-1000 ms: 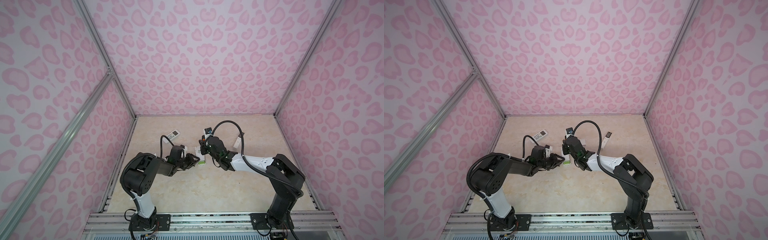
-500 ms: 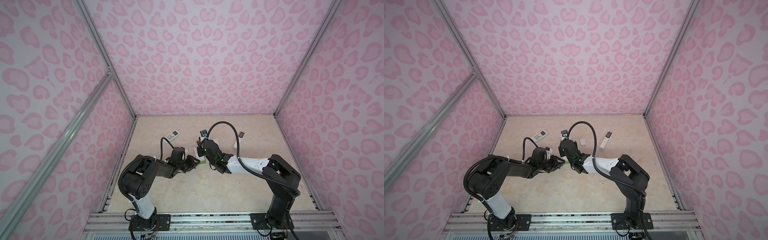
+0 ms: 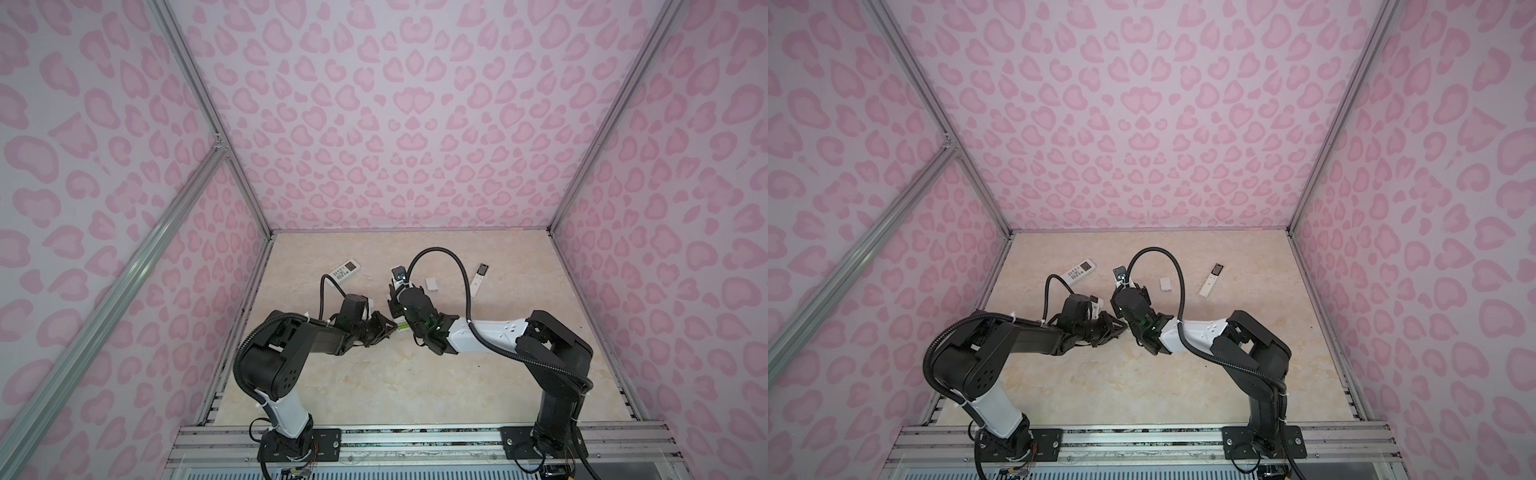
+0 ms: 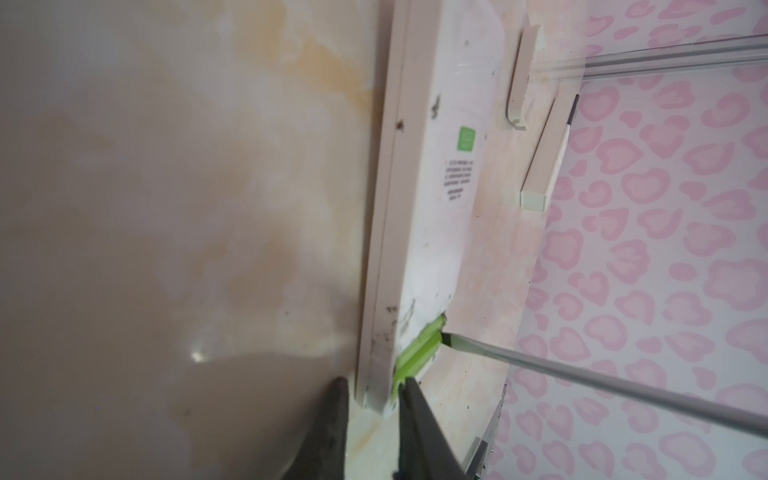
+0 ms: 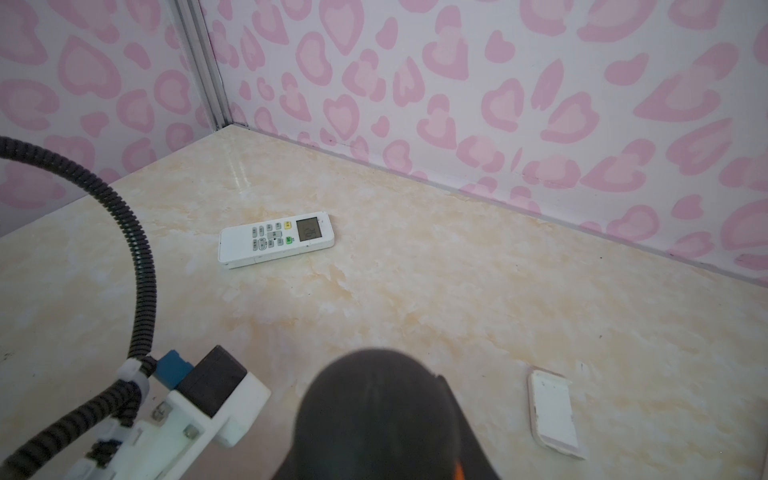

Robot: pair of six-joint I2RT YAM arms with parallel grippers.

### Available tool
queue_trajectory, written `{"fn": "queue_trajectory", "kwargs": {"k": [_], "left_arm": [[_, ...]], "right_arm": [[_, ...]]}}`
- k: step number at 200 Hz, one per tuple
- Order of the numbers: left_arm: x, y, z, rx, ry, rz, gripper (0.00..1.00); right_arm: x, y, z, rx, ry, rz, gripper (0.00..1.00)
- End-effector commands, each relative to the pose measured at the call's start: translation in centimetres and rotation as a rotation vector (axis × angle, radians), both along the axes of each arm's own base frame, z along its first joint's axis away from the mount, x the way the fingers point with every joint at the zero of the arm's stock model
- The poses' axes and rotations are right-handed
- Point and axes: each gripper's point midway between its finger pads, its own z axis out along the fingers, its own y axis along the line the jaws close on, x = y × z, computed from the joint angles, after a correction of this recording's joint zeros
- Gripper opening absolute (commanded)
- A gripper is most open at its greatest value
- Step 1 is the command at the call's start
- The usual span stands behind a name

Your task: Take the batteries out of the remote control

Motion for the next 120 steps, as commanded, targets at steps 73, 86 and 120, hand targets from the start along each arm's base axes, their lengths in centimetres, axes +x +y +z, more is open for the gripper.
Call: {"fn": "queue_trajectory", "kwargs": {"k": [73, 86, 120], "left_arm": [[-0.5, -0.8, -0.2, -0.016, -0.012, -0.031, 0.1], [-0.6, -0.9, -0.1, -0.018, -0.014, -0.031, 0.09], [-0.7, -0.9, 0.1, -0.021, -0.019, -0.022, 0.08]], "right_arm": [[0.2, -1.0, -1.4, 0.243, 0.093, -0.057, 0.0], [0.5, -1.5, -1.6, 0.296, 0.117, -0.066, 0.0], [1.1, -3.2, -1.9, 0.425, 0.153, -0.099, 0.0]]}}
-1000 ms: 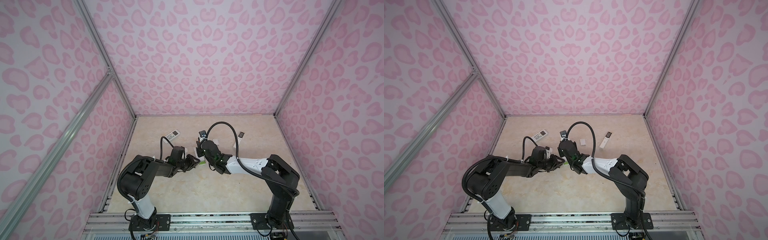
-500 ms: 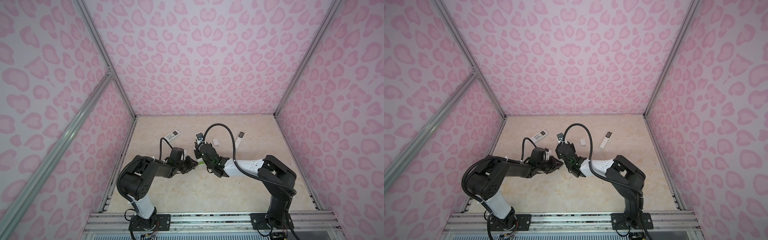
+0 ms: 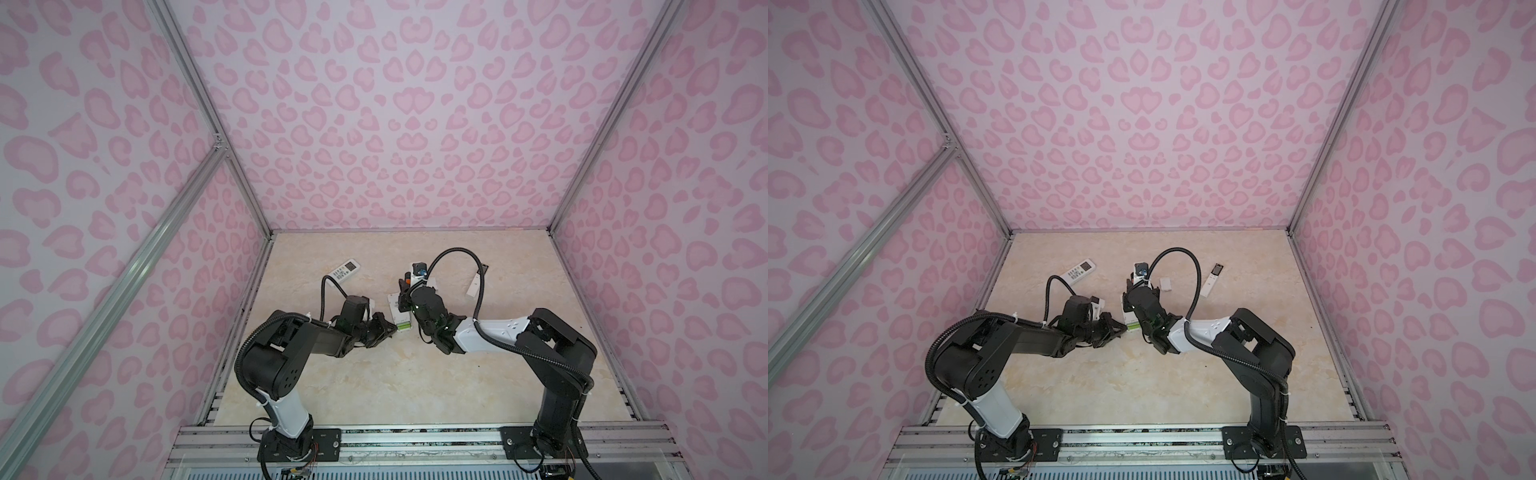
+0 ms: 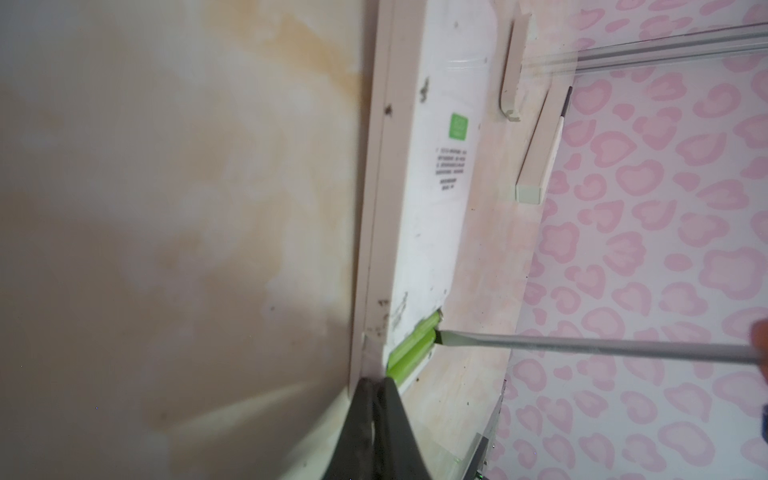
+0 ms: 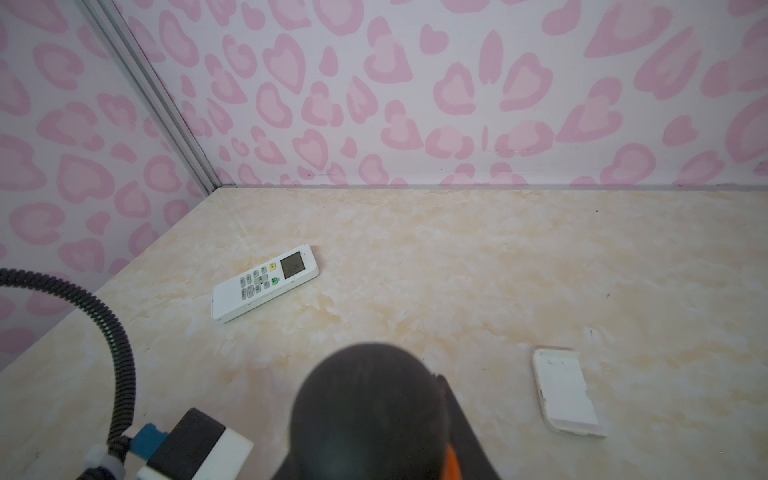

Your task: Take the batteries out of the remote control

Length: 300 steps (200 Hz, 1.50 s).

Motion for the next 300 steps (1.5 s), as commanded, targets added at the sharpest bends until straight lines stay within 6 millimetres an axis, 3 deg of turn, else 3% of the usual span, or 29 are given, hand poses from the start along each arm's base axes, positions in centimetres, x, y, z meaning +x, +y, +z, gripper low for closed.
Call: {"fn": "queue_trajectory", "kwargs": {"k": [1, 65, 100, 128, 174, 220, 263, 300], "left_arm": [[-0.3, -0.3, 0.1, -0.005, 0.003, -0.005, 0.08], [-0.3, -0.6, 1.1, -0.028, -0.012, -0.009, 0.09], [0.0, -0.8, 2.2, -0.04, -0.032, -0.022, 0.23], [0.4, -0.5, 2.6, -0.037, -0.035, -0.017, 0.29], [2.8, 1.4, 2.3, -0.006, -0.033, 0.002, 0.34], [4.8, 1.5, 1.7, 0.017, -0.022, -0.039, 0.35], [4.1, 0.8, -0.2, 0.02, 0.028, -0.06, 0.35], [3.0, 0.5, -0.6, 0.013, 0.059, -0.038, 0.31]], "right_arm": [[-0.5, -0.1, -1.4, 0.139, 0.088, 0.017, 0.0], [-0.4, -1.0, -1.1, 0.213, 0.094, -0.008, 0.0], [-0.1, -1.2, -2.0, 0.136, 0.102, -0.016, 0.0], [0.0, -1.7, -2.6, 0.062, 0.1, -0.036, 0.0], [0.3, -1.7, -2.2, -0.025, 0.084, -0.031, 0.0], [0.7, -1.4, -2.1, -0.081, 0.071, -0.025, 0.0], [1.0, -1.0, -1.5, -0.109, 0.05, -0.018, 0.0], [0.6, -0.5, -1.2, -0.168, 0.016, -0.019, 0.0]]}}
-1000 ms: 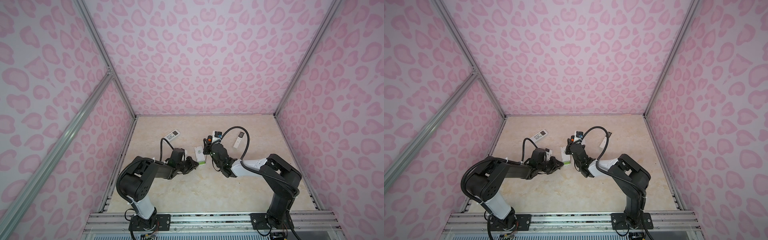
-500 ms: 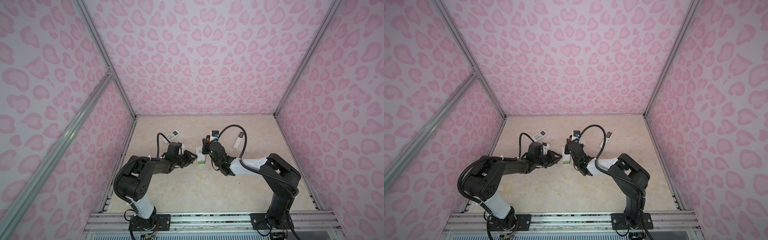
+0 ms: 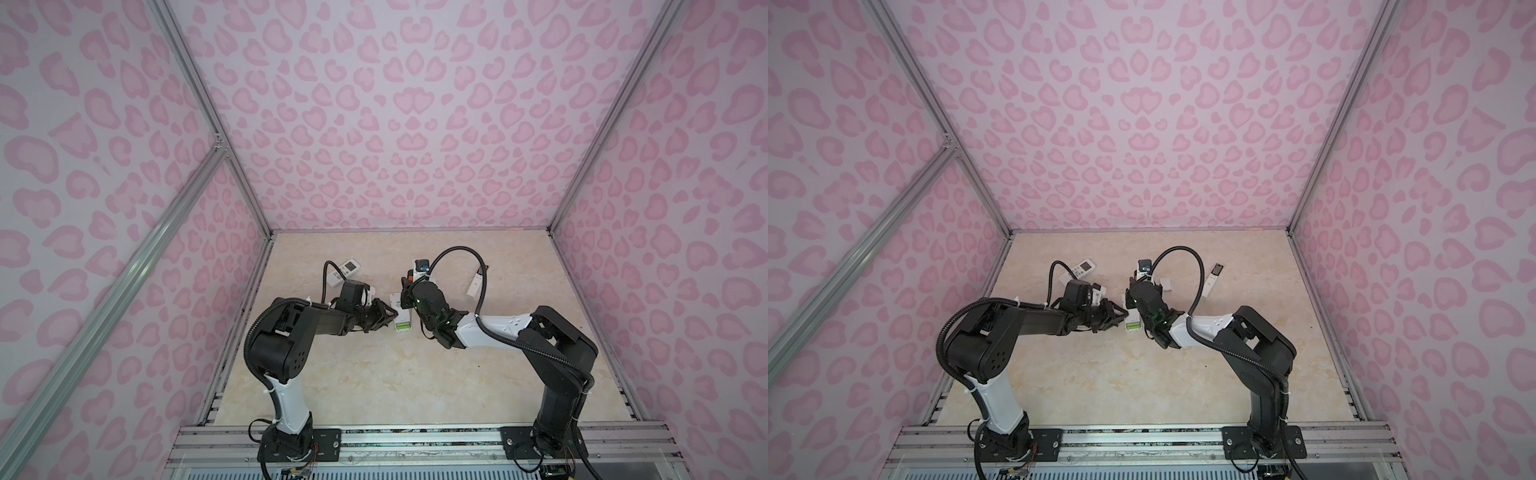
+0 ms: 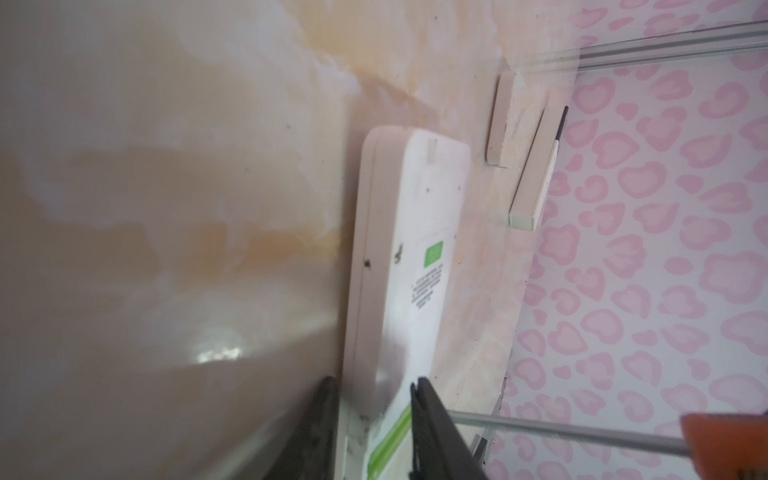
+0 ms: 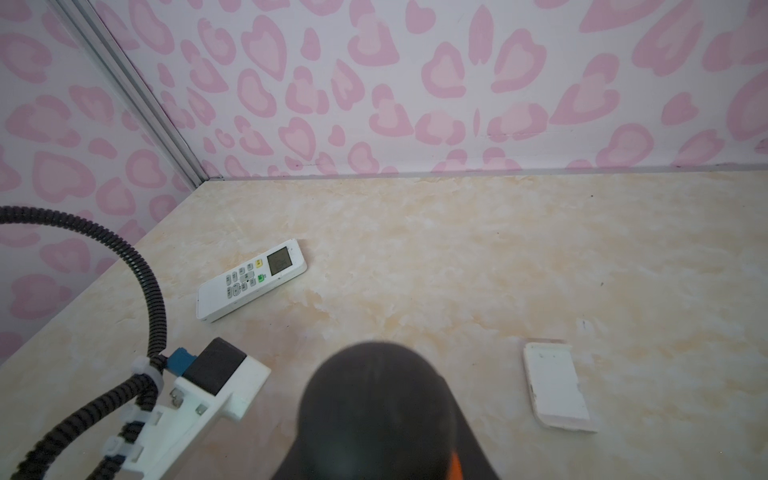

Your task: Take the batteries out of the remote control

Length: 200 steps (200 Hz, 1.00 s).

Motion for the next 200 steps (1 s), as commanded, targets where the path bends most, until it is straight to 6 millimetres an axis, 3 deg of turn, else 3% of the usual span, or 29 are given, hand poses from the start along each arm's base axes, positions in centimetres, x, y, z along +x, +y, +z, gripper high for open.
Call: {"fn": "queue_trajectory", "kwargs": {"k": [1, 59, 147, 200], "left_arm": [[-1.0, 0.2, -0.8, 0.003, 0.047, 0.025, 0.31], [-2.7, 0.3, -1.8, 0.022, 0.091, 0.061, 0.24], [-3.5, 1.0, -2.7, 0.028, 0.11, 0.1, 0.18], [-3.7, 1.1, -2.9, 0.024, 0.111, 0.106, 0.17]], "right_arm": [[-0.4, -0.2, -1.0, -0.116, -0.011, -0.011, 0.0], [-1.7, 1.4, -0.5, -0.181, -0.078, -0.017, 0.0], [-1.1, -0.3, 1.1, 0.171, -0.029, -0.071, 0.0], [-0.4, -1.5, 0.8, 0.304, 0.007, -0.105, 0.0]]}}
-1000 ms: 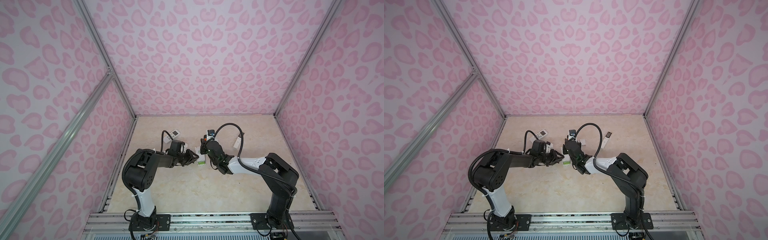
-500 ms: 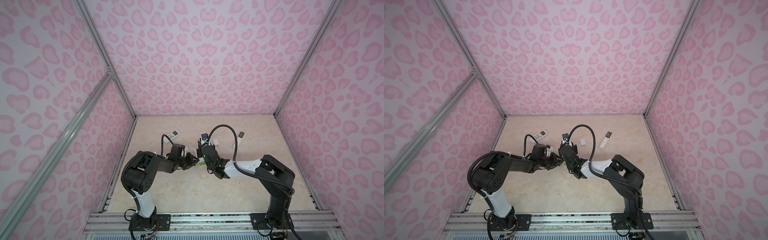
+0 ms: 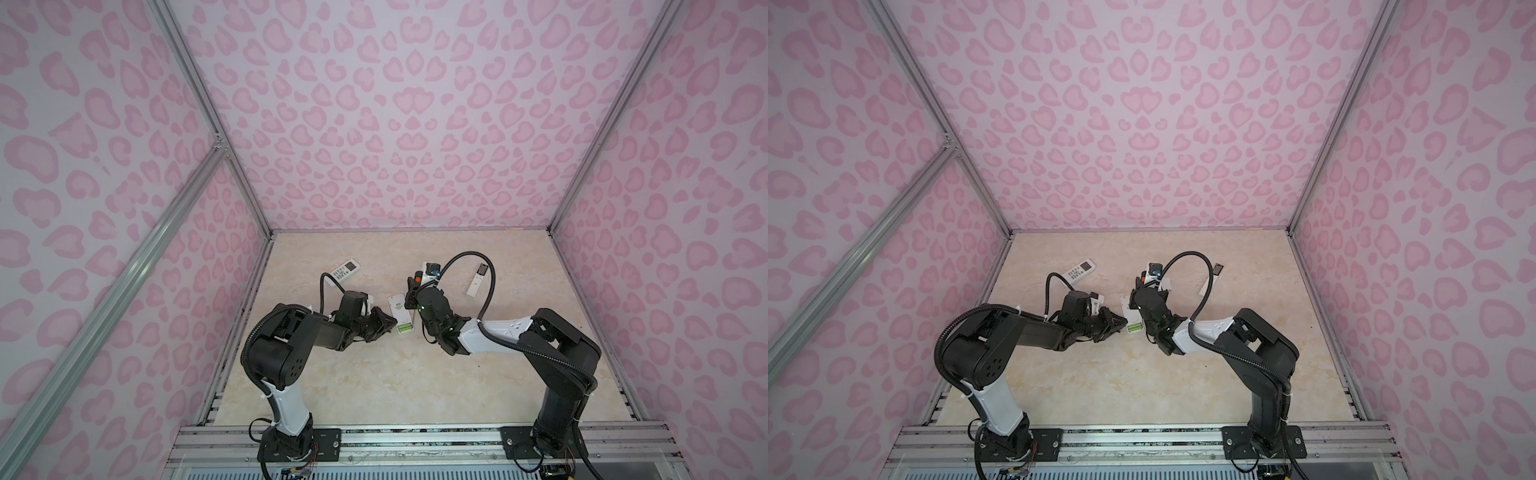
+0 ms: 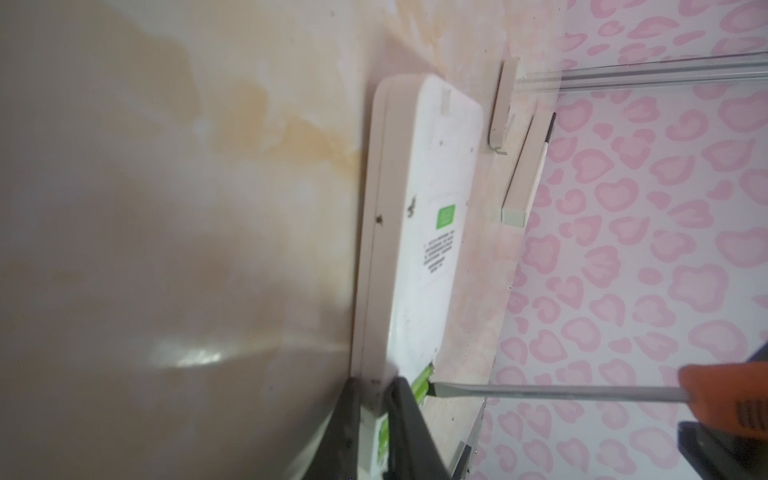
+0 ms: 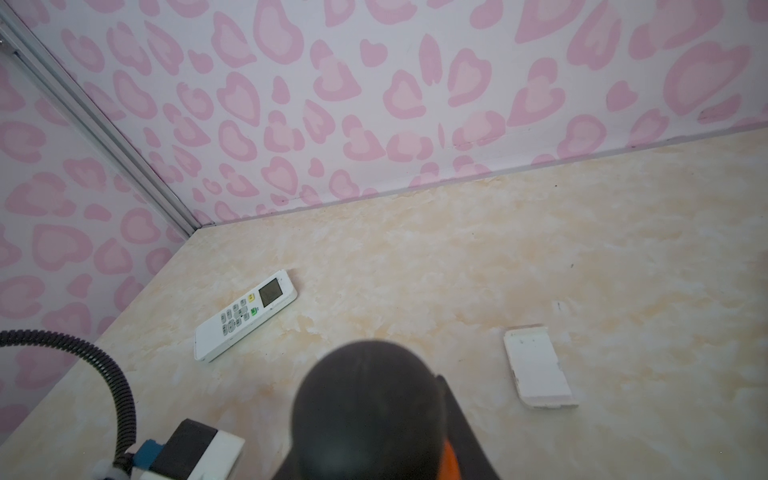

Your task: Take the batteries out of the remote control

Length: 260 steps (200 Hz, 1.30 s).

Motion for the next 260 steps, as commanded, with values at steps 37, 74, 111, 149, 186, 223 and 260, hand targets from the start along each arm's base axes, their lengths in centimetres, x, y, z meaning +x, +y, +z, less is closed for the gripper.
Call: {"fn": "queue_trajectory", "kwargs": {"k": [37, 74, 111, 149, 186, 223, 260], "left_arm": [[-1.6, 0.9, -2.2, 0.058, 0.097, 0.016, 0.17], [-1.5, 0.9, -2.1, 0.055, 0.094, 0.017, 0.17], [-1.4, 0.8, -1.9, 0.053, 0.091, 0.016, 0.17], [-1.3, 0.8, -1.8, 0.05, 0.088, 0.016, 0.16], [-1.4, 0.8, -1.7, 0.05, 0.088, 0.017, 0.16], [-1.4, 0.8, -1.5, 0.046, 0.083, 0.015, 0.16], [-1.2, 0.7, -1.2, 0.043, 0.075, 0.014, 0.16]], "right_arm": [[0.2, 0.1, 0.4, 0.176, 0.016, -0.004, 0.0], [0.2, -0.3, 0.6, 0.173, 0.012, -0.012, 0.0], [0.1, -0.6, 0.9, 0.183, 0.0, -0.021, 0.0], [0.2, -0.7, 1.2, 0.198, -0.002, -0.022, 0.0], [0.4, -0.7, 1.5, 0.243, -0.006, -0.023, 0.0], [0.5, -0.5, 1.5, 0.248, -0.004, -0.018, 0.0], [0.5, -0.5, 1.7, 0.231, -0.005, -0.017, 0.0]]}}
